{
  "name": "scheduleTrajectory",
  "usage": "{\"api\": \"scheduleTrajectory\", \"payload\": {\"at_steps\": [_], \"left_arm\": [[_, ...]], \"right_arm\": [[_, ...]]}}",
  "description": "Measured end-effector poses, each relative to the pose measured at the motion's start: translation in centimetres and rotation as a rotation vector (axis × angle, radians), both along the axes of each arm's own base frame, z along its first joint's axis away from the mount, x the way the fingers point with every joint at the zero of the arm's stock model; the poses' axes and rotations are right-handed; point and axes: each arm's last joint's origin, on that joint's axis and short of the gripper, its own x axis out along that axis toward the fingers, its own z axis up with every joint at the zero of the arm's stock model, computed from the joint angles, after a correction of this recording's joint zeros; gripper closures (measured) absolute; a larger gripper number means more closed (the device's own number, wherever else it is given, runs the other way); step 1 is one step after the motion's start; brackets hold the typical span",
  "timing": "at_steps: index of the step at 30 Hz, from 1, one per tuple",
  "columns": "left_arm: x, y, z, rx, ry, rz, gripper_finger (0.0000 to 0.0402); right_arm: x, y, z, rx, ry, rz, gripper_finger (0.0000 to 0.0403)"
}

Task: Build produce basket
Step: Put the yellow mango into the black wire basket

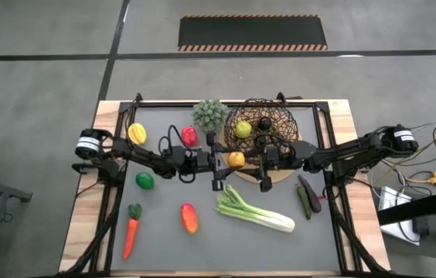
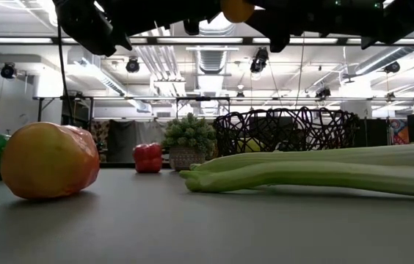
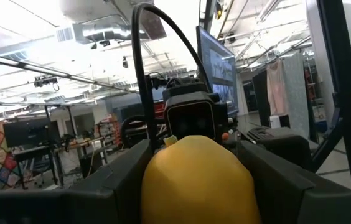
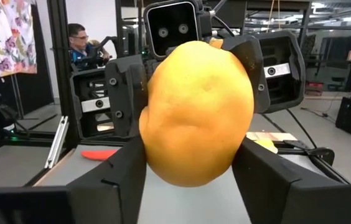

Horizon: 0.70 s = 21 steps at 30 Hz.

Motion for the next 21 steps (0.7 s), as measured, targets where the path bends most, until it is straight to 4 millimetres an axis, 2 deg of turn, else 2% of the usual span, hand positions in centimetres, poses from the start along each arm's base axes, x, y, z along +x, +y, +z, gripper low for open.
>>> {"api": "scheduleTrajectory", "payload": {"at_steps": [4, 13, 21], "left_arm": [[0.0, 0.0, 0.0, -0.006, 0.001, 0.011, 0.0166], [-0.2, 0.1, 0.0, -0.016, 0.006, 0.033, 0.0104], [-1.5, 0.2, 1.4, -0.011, 0.012, 0.027, 0.0093]], "right_arm": [[0.0, 0.0, 0.0, 0.005, 0.004, -0.001, 0.0224], [0.2, -0.2, 0.2, 0.023, 0.099, -0.013, 0.0223], [0.0, -0.6, 1.5, 0.012, 0.319, -0.086, 0.0223]]}}
